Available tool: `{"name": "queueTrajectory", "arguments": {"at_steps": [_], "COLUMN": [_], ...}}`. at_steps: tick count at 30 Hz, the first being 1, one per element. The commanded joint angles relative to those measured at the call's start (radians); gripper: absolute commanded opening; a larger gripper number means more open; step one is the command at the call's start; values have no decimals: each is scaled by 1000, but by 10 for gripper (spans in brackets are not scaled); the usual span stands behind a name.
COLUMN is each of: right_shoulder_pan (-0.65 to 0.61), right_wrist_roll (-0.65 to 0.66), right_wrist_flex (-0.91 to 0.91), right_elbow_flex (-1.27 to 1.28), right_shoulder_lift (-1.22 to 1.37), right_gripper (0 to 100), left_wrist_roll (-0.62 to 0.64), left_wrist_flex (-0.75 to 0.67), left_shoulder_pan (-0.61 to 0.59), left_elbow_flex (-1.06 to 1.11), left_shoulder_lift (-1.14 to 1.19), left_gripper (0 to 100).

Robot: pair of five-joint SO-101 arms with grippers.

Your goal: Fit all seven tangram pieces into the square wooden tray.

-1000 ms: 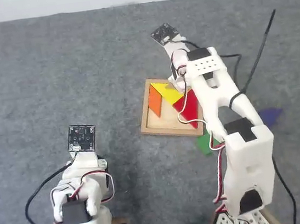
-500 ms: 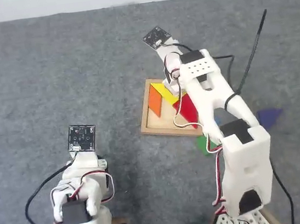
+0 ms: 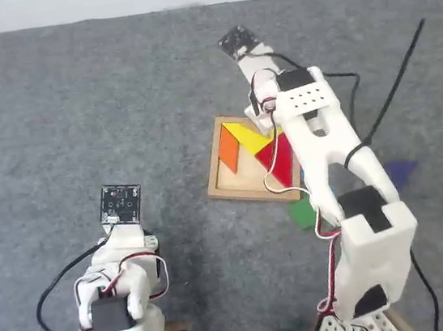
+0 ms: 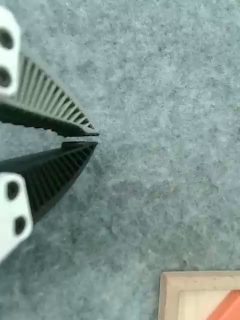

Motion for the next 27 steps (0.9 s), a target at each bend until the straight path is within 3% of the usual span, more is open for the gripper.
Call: {"name": "queueTrajectory", "arguments": {"at_steps": [1, 9, 27], "right_shoulder_pan": [5, 16, -39], "right_wrist_roll": [-37, -41, -38], "right_wrist_flex": [-108, -111, -41], "right_elbow_flex": [-11, -144, -58], "right_shoulder_lift": [-21, 153, 148], "right_gripper": [13, 11, 7], "left_wrist_roll": [-2, -2, -2], "left_wrist_flex": [3, 3, 3], "left_shoulder_pan": [5, 5, 5], "left_elbow_flex": [-10, -10, -10], "left_shoulder_lift": [-17, -17, -17], "left_gripper": [21, 21, 21]}}
